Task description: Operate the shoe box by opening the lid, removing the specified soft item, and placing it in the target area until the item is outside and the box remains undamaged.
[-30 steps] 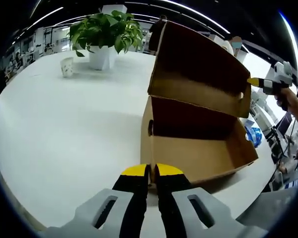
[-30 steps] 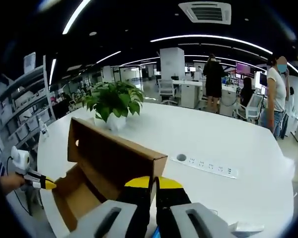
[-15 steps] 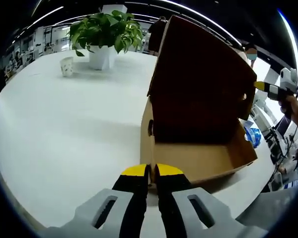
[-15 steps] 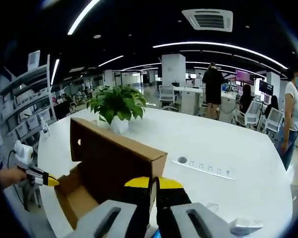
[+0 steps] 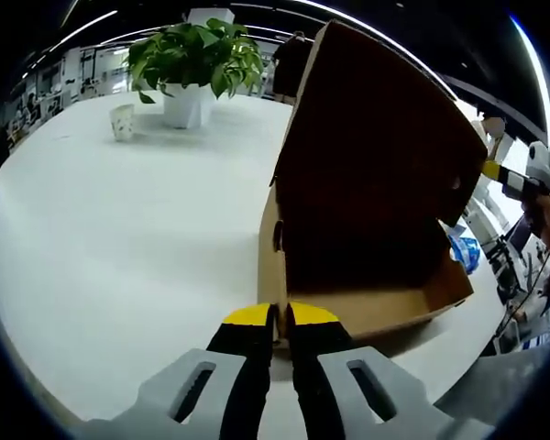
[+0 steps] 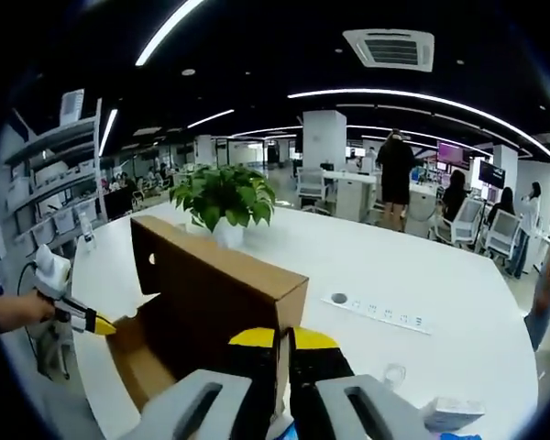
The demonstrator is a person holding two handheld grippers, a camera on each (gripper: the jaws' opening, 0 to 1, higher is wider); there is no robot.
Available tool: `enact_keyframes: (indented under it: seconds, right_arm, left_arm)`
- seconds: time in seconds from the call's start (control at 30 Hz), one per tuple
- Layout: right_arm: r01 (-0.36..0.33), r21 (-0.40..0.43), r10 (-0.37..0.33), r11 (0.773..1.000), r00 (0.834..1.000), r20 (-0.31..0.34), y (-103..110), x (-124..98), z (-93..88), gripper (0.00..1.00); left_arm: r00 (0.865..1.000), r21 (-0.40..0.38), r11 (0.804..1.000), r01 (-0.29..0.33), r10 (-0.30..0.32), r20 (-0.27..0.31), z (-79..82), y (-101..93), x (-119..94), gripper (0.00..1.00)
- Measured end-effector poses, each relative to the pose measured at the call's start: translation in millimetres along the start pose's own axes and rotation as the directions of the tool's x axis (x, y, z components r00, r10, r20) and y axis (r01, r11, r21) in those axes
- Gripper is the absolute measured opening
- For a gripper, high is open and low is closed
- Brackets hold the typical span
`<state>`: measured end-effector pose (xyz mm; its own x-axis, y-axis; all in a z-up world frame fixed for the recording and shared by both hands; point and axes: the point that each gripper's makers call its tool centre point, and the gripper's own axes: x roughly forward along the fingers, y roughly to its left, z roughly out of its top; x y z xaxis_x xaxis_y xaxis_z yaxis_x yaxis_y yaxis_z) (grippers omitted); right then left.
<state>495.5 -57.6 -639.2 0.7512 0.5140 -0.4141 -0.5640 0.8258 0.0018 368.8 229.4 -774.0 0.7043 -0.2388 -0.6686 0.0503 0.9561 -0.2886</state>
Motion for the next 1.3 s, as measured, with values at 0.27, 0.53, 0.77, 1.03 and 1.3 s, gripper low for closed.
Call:
enact_keyframes:
  seconds: [0.27, 0.53, 0.77, 1.03, 1.3]
  right_arm:
    - [0.001, 0.009, -0.001, 1.000, 1.000, 0.016, 7.2, -9.5, -5.7, 0.00]
    - [0.004, 0.041, -0.005, 0.999, 1.000, 0.029, 16.4, -19.6, -15.0, 0.00]
    - [0.007, 0.044, -0.008, 0.999, 0.999, 0.035, 24.4, -27.9, -22.8, 0.00]
    - [0.005, 0.044, -0.007, 0.999, 0.999, 0.048, 33.5, -36.5, -27.2, 0.01]
    - [-0.003, 0.059, 0.000, 0.998, 0.999, 0.043, 37.1, -40.1, -33.9, 0.01]
  left_arm:
    - [1.000, 0.008, 1.000, 0.002, -0.002, -0.003, -0.2, -0.1, 0.1, 0.04]
    - [1.000, 0.024, 1.000, 0.010, -0.010, -0.006, -0.4, -0.4, 0.0, 0.04]
    - [1.000, 0.078, 0.997, 0.007, -0.005, -0.025, -0.5, -1.6, 0.0, 0.05]
    - [1.000, 0.088, 0.996, -0.006, 0.005, 0.005, 7.3, 2.1, -5.7, 0.05]
    - [0.998, 0.107, 0.994, -0.015, 0.008, 0.069, 36.6, 2.4, -19.3, 0.08]
